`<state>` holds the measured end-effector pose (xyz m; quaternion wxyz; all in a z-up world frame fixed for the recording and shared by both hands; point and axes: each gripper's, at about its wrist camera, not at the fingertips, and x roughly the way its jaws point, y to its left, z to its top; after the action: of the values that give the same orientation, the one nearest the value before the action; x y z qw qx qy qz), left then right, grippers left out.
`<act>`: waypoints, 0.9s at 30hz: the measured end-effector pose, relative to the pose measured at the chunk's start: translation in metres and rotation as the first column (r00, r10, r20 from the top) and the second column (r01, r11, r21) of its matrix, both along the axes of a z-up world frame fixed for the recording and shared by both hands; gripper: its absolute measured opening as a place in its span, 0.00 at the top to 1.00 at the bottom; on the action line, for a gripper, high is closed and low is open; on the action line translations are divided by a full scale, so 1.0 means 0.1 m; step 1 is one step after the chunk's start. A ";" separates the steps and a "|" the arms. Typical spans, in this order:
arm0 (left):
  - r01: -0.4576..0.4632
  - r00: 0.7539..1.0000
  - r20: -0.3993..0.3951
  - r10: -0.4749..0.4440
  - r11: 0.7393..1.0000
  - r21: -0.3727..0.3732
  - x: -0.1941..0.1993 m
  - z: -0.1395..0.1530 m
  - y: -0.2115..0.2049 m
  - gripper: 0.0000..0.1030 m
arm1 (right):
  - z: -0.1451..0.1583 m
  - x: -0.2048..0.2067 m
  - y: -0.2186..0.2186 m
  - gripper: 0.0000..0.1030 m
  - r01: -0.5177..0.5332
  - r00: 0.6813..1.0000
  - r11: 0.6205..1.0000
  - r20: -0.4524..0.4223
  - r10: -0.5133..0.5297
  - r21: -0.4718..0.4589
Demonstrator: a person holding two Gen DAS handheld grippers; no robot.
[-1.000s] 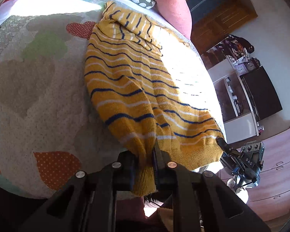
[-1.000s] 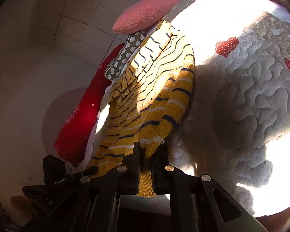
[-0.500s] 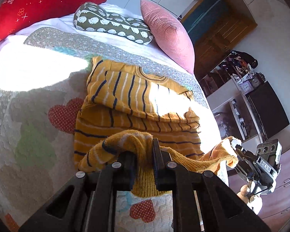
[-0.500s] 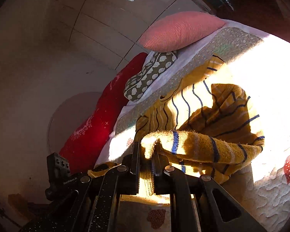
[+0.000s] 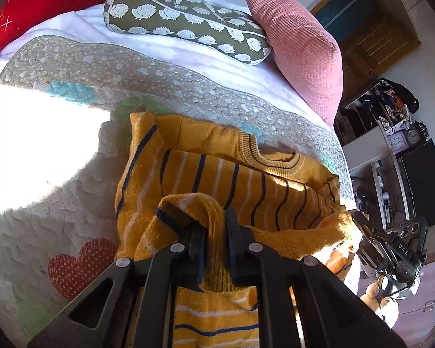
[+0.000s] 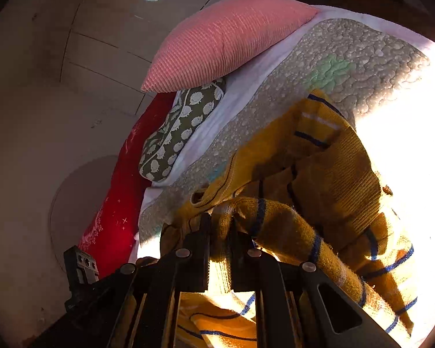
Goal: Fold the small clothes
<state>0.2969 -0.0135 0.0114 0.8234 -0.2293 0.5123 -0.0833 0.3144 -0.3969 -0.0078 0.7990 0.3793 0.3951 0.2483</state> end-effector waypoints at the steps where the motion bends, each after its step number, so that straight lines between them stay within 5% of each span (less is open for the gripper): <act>1: -0.002 1.000 -0.006 0.002 1.000 0.004 0.08 -0.03 -0.01 0.89 | -0.04 0.09 0.00 0.90 0.007 1.000 1.000 -0.008 -0.007 0.000; 4: -0.013 1.000 -0.020 0.013 1.000 -0.004 0.32 -0.14 0.01 0.88 | -0.22 0.40 -0.05 0.86 0.035 0.998 0.999 -0.060 -0.033 0.032; 7: -0.036 0.999 -0.042 0.034 0.998 -0.043 0.51 -0.21 0.07 0.87 | -0.40 0.63 -0.13 0.67 0.067 0.991 0.994 -0.124 -0.056 0.086; 10: -0.043 0.999 -0.033 0.041 0.997 -0.070 0.61 -0.18 0.11 0.84 | -0.37 0.74 -0.25 0.60 0.124 0.988 0.987 -0.103 -0.113 0.106; 12: -0.053 0.998 -0.025 0.051 0.994 -0.091 0.64 -0.12 0.15 0.82 | -0.27 0.79 -0.31 0.48 0.161 0.985 0.986 -0.075 -0.157 0.038; 15: -0.056 0.998 -0.007 0.055 0.989 -0.140 0.64 -0.02 0.23 0.77 | -0.07 0.78 -0.36 0.48 0.168 0.985 0.982 -0.032 -0.171 -0.083; 17: -0.074 0.997 0.011 0.076 0.989 -0.124 0.61 0.03 0.30 0.68 | 0.06 0.70 -0.32 0.48 0.137 0.990 0.977 0.008 -0.138 -0.166; 19: -0.142 0.989 0.041 0.144 0.989 -0.047 0.55 0.07 0.40 0.46 | 0.17 0.60 -0.21 0.48 0.092 0.995 0.963 0.049 -0.082 -0.255; 24: -0.214 0.977 -0.015 0.214 0.976 -0.041 0.39 -0.09 0.70 0.45 | 0.28 0.34 0.28 0.48 -0.070 0.987 0.920 0.107 0.120 -0.387; 27: -0.178 0.984 0.023 0.177 0.984 0.030 0.14 -0.07 0.62 0.45 | 0.21 0.22 0.82 0.48 -0.193 0.949 0.825 0.112 0.295 -0.531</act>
<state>0.3110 0.0489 0.0043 0.8361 -0.2600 0.4830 -0.0038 0.3362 -0.3151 0.0128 0.8663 0.0732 0.4144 0.2692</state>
